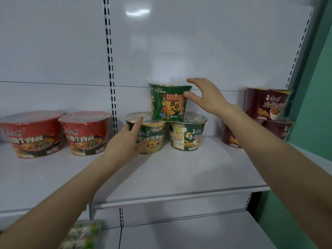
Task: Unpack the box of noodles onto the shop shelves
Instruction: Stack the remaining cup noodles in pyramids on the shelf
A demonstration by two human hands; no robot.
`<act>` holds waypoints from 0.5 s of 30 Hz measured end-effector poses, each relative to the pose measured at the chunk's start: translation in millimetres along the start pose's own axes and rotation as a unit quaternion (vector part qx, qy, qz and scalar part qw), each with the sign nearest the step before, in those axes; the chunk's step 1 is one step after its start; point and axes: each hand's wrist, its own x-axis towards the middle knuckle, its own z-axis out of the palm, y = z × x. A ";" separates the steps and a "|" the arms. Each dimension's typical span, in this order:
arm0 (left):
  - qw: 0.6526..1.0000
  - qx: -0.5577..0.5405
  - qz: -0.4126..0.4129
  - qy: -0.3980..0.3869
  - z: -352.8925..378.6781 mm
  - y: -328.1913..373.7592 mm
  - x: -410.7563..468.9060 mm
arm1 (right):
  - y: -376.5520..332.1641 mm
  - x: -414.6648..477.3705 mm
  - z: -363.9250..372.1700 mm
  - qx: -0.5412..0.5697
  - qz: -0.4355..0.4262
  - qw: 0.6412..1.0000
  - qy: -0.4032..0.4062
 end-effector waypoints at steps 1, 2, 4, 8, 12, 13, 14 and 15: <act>1.000 -0.011 -0.006 -0.006 1.9 -0.2 1.2 | 0.8 3.1 0.2 -0.001 -0.010 1.000 -0.012; 1.000 -0.023 -0.013 -0.010 3.5 0.2 2.0 | 1.8 6.0 0.2 -0.004 -0.021 1.000 -0.020; 0.999 -0.036 -0.019 -0.007 5.3 2.2 3.4 | 5.5 12.3 -0.3 0.007 -0.040 0.999 -0.016; 0.999 -0.031 -0.029 -0.003 5.8 7.4 4.2 | 5.8 23.0 -2.2 -0.006 -0.048 0.999 0.005; 0.999 -0.037 -0.036 -0.008 5.1 10.8 2.1 | -8.9 27.2 2.5 -0.051 -0.062 0.996 0.044; 0.999 -0.038 -0.037 -0.008 4.9 11.3 1.5 | -11.5 27.4 2.3 -0.027 -0.063 0.997 0.037; 0.998 -0.039 -0.037 -0.009 4.6 11.6 1.2 | -11.0 27.9 1.5 0.017 -0.061 0.998 0.023; 0.998 -0.041 -0.038 -0.011 4.2 12.1 0.9 | -8.6 27.5 -0.9 0.059 -0.057 0.997 0.002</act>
